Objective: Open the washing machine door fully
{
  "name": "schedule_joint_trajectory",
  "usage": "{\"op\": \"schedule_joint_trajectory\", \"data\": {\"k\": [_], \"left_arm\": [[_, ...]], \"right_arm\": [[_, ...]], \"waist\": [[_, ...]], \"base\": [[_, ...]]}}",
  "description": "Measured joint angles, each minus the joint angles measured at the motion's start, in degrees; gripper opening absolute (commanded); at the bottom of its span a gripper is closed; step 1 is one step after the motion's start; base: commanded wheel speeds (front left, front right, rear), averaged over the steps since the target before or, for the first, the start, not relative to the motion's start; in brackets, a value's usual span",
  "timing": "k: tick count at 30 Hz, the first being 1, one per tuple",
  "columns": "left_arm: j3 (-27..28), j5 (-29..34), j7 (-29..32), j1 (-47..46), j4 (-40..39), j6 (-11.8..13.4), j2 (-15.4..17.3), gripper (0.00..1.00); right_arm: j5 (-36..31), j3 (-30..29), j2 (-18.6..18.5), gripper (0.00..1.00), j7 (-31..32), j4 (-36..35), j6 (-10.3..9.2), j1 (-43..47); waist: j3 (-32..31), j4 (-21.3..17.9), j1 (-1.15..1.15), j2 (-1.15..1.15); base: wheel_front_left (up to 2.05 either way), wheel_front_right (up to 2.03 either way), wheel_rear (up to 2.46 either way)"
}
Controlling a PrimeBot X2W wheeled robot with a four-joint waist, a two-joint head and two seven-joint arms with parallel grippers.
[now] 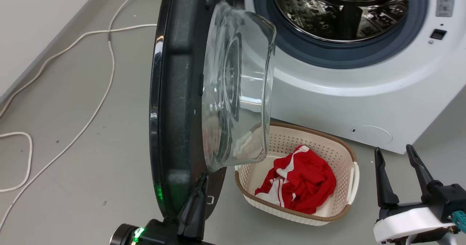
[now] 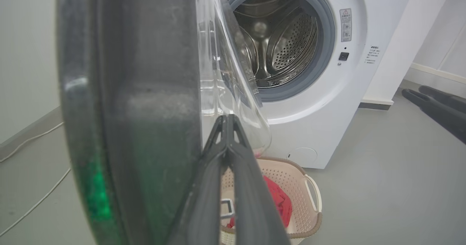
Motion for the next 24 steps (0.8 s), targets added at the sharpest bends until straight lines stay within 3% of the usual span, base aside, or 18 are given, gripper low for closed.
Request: {"op": "schedule_joint_trajectory", "data": {"k": [9, 24], "left_arm": [[4.4, -2.2, -1.5, 0.4, 1.7, 1.4, 1.4, 0.00], [17.6, -10.6, -5.5, -5.5, 9.4, 1.3, 3.4, 0.00]], "right_arm": [[0.0, -0.1, 0.0, 1.00, 0.2, 0.1, 0.00, -0.2], [-0.8, -0.4, 0.0, 1.00, 1.5, -0.6, 0.00, -0.5]], "waist": [[0.4, 2.5, 0.00, 0.00], [1.9, 2.7, 0.00, 0.00]], "base": [[0.00, 0.00, 0.00], [0.00, 0.00, 0.00]]}}
